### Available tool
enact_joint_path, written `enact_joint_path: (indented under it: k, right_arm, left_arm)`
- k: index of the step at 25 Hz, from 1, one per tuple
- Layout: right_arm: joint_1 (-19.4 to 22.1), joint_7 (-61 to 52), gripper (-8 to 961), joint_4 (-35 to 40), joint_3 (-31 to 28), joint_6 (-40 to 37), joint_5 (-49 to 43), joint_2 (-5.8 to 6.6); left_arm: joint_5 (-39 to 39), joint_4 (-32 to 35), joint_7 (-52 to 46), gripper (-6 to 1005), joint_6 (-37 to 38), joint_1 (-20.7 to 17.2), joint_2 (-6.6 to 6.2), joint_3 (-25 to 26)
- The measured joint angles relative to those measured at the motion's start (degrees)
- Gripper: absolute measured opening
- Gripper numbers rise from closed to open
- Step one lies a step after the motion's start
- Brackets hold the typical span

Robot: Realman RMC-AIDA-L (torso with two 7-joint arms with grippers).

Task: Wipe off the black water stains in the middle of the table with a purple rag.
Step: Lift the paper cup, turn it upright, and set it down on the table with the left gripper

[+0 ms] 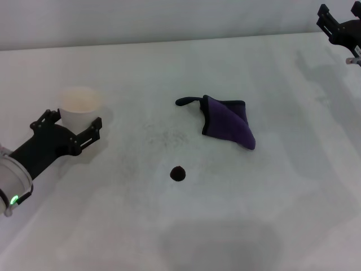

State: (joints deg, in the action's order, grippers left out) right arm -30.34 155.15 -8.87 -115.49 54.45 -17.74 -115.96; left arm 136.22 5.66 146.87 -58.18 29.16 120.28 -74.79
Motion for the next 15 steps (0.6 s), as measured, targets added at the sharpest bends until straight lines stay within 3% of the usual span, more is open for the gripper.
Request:
enact_joint_path:
  k: [15]
  right_arm:
    - [0.2, -0.2, 830, 0.0, 0.0, 0.0, 0.0, -0.06]
  left_arm:
    - [0.1, -2.6, 0.3, 873, -0.3, -0.6, 0.22, 0.0]
